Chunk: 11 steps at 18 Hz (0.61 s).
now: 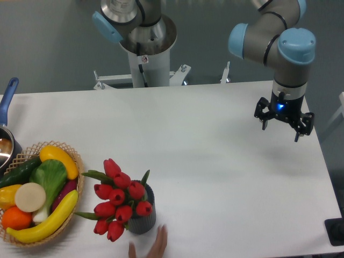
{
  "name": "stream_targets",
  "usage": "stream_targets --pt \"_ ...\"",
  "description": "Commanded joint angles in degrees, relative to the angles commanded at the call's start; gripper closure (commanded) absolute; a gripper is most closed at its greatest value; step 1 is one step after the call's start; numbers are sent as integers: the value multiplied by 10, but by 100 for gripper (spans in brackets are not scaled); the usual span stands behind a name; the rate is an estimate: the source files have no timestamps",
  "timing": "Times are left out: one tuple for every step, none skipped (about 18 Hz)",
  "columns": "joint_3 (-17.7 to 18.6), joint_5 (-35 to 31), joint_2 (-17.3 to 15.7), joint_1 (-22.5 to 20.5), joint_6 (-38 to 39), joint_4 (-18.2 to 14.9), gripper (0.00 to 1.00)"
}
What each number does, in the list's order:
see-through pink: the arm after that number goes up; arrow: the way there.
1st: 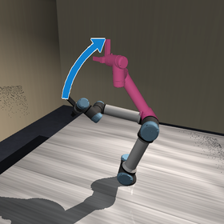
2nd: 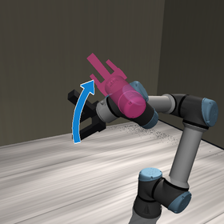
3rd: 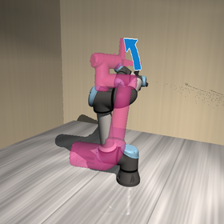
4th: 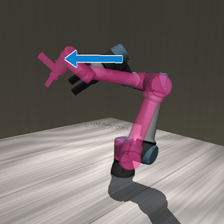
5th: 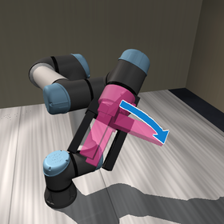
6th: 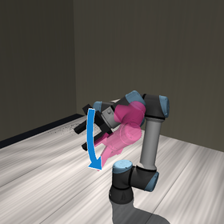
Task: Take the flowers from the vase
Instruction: 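Move the open gripper toward the red tulips in the grey vase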
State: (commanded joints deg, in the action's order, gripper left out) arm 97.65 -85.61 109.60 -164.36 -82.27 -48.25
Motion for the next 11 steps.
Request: stream_targets --pt "3 0 0 1 2 0 0" --pt "8 1 -2 1 2 1 0" --pt "12 2 -3 1 2 1 0" --pt "17 3 -6 1 2 1 0" --pt "20 5 -7 2 3 1 0" --pt "25 12 -8 2 4 1 0" --pt "32 29 -9 2 5 3 0" --pt "39 56 -10 2 9 13 0" --pt "49 85 -12 0 17 25 0" --pt "60 108 -24 2 33 42 0" --pt "68 129 -36 3 50 53 0"
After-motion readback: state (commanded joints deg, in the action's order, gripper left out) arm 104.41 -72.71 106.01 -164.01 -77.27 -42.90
